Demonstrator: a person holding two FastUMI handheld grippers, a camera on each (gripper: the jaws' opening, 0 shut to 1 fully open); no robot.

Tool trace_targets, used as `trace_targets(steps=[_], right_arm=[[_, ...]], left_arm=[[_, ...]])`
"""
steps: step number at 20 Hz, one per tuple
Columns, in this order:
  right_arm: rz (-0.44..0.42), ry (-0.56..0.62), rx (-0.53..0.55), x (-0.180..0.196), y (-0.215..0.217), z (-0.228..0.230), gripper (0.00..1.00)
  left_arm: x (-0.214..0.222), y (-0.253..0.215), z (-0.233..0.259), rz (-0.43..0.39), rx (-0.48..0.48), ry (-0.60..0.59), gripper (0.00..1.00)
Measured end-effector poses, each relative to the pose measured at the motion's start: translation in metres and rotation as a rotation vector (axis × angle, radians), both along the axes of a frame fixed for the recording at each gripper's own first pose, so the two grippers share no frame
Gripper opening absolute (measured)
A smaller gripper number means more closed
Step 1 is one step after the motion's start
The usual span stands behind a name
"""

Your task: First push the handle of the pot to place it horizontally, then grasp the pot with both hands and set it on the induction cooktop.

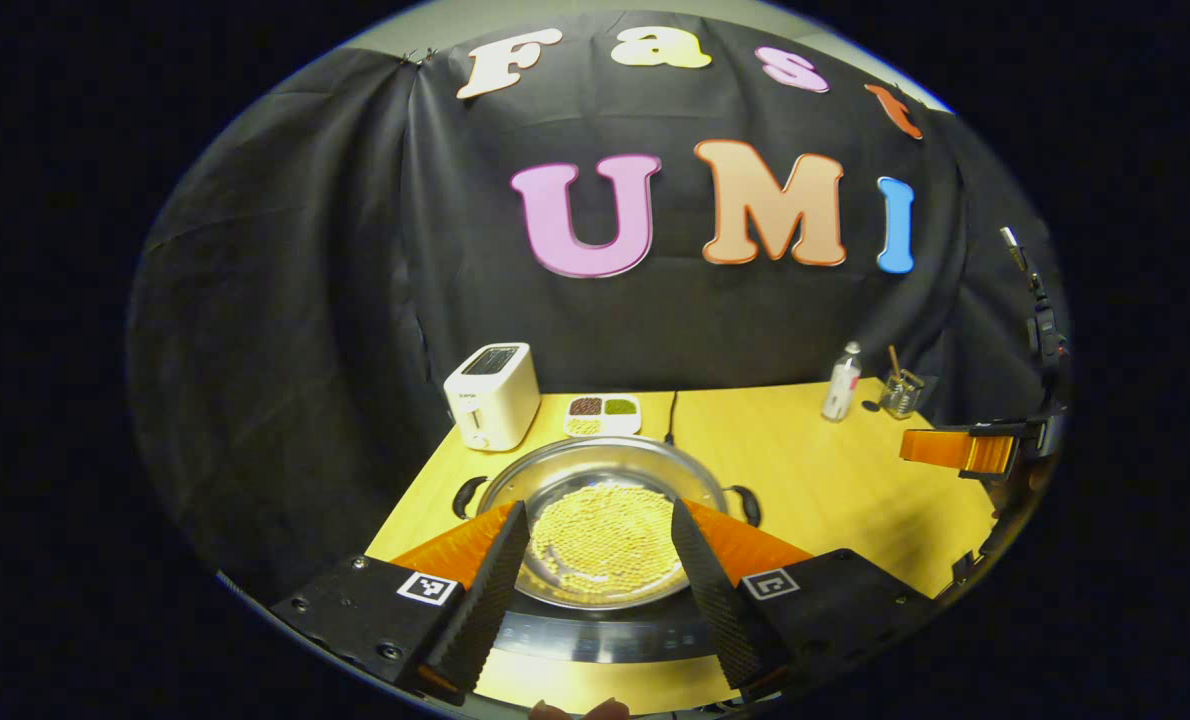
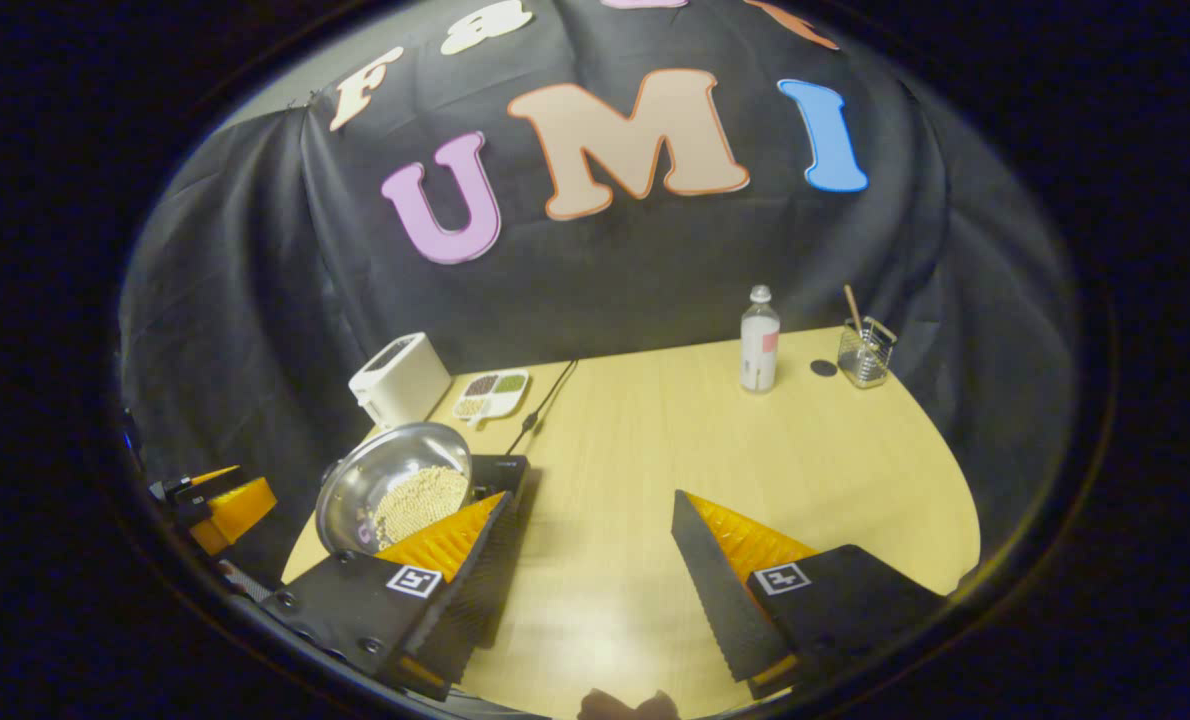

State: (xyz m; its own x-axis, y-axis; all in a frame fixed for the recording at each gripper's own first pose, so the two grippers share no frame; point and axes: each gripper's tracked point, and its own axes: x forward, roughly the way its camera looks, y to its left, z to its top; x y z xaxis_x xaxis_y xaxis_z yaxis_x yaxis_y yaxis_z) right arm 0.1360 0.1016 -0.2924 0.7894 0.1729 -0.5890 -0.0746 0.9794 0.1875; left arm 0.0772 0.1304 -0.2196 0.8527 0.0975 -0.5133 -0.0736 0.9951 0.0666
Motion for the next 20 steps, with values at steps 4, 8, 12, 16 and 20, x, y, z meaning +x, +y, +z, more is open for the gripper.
trace_targets(steps=[4,8,12,16,20], right_arm=[[-0.040,-0.123,0.010,-0.002,-0.036,0.059,0.94],[-0.083,-0.221,0.027,-0.003,-0.057,0.118,0.94],[-0.118,-0.372,-0.041,-0.012,-0.079,0.181,0.94],[-0.092,-0.509,-0.109,-0.045,-0.075,0.227,0.94],[-0.032,-0.618,-0.227,-0.084,-0.060,0.244,0.93]], left_arm=[[0.015,-0.057,0.047,-0.084,0.022,-0.071,0.88],[0.029,-0.096,0.103,-0.145,0.012,-0.199,0.88],[0.019,-0.092,0.151,-0.166,0.033,-0.308,0.88],[-0.017,-0.072,0.180,-0.113,-0.023,-0.387,0.88],[-0.049,-0.063,0.175,-0.103,-0.063,-0.417,0.86]])
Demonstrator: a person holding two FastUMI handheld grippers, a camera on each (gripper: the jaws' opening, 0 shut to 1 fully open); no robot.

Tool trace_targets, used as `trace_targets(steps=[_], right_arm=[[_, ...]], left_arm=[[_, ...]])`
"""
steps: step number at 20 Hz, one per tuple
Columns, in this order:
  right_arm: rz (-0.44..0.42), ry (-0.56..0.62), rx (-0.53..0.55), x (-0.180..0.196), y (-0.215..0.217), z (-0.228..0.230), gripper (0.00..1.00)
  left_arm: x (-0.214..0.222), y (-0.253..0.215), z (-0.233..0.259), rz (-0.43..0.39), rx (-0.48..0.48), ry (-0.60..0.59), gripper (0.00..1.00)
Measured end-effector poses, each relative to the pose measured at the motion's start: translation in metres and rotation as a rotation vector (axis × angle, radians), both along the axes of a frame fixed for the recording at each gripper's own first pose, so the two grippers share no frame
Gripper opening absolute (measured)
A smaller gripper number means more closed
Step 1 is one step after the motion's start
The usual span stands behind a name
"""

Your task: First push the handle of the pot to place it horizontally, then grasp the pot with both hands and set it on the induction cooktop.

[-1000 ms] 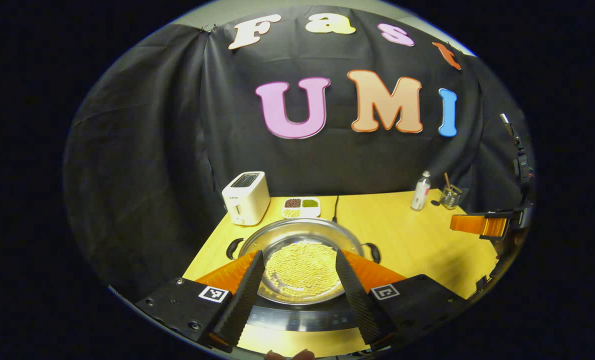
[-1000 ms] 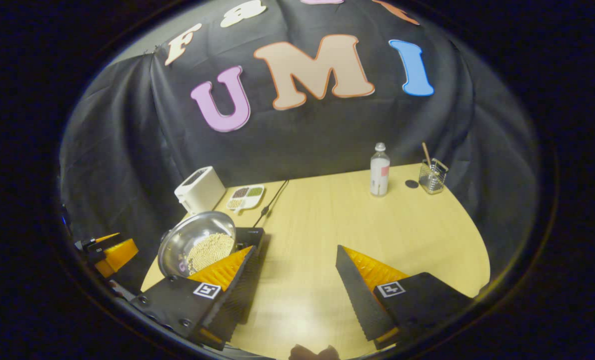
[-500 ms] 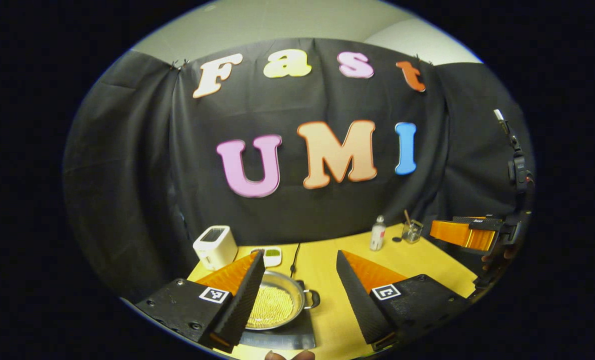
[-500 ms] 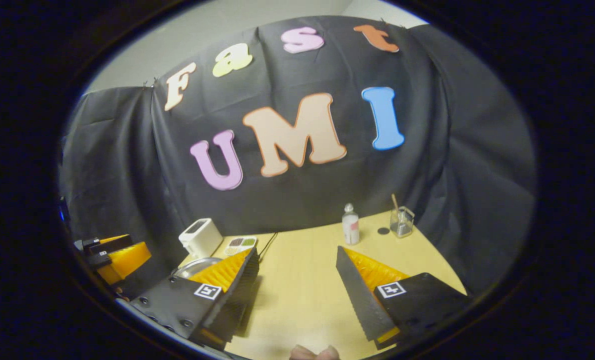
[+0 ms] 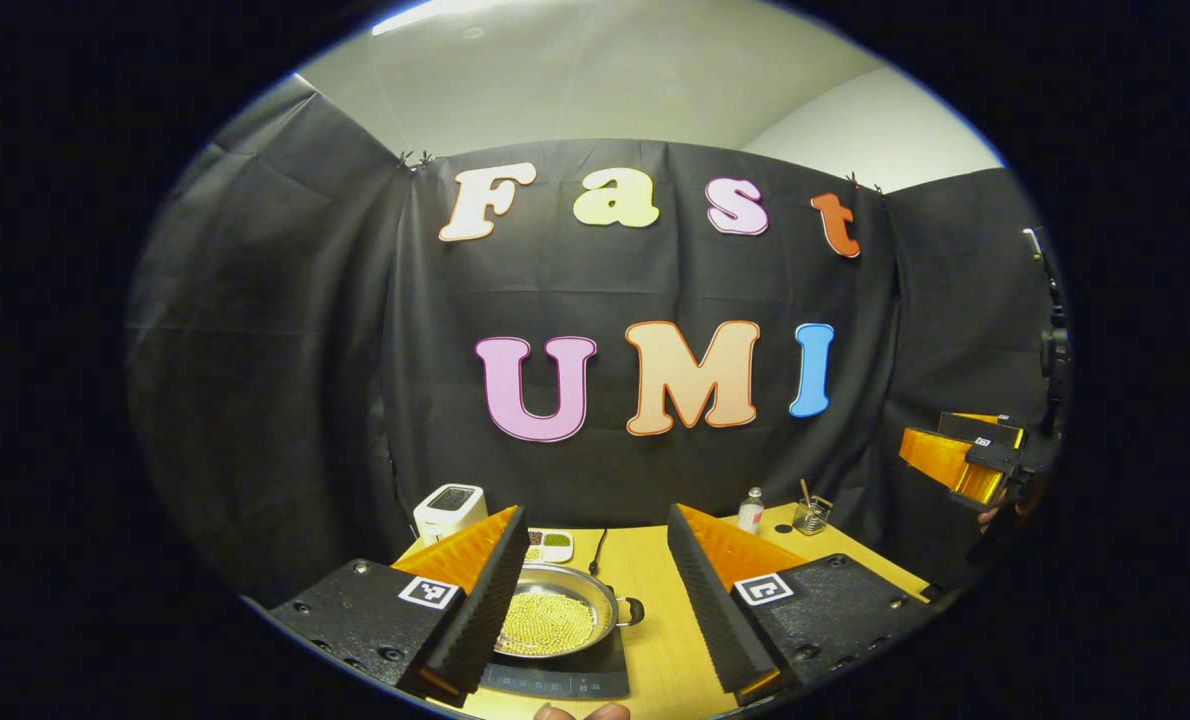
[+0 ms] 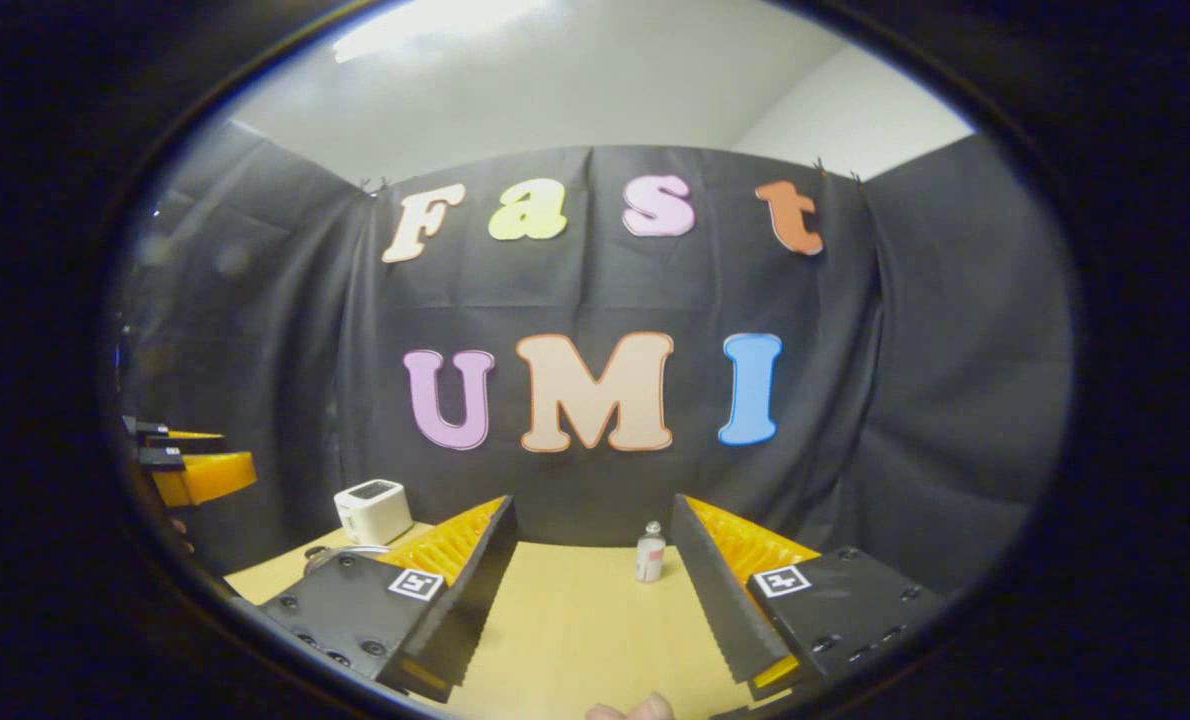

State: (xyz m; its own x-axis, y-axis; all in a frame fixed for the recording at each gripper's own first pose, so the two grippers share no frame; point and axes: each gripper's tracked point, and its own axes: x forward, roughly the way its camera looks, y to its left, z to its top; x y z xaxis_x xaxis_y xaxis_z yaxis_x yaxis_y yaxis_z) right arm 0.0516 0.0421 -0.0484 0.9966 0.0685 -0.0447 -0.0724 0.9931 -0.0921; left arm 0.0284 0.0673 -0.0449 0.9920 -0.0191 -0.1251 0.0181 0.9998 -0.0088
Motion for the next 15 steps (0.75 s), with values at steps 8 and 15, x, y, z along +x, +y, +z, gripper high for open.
trace_targets(steps=[8,15], right_arm=[[0.062,0.054,-0.017,-0.012,0.030,0.001,0.98],[0.053,0.107,0.046,-0.013,0.014,-0.006,0.99]], left_arm=[[-0.039,0.033,0.003,0.080,0.050,0.005,0.84],[-0.027,0.000,0.013,0.038,0.048,-0.029,0.84]])
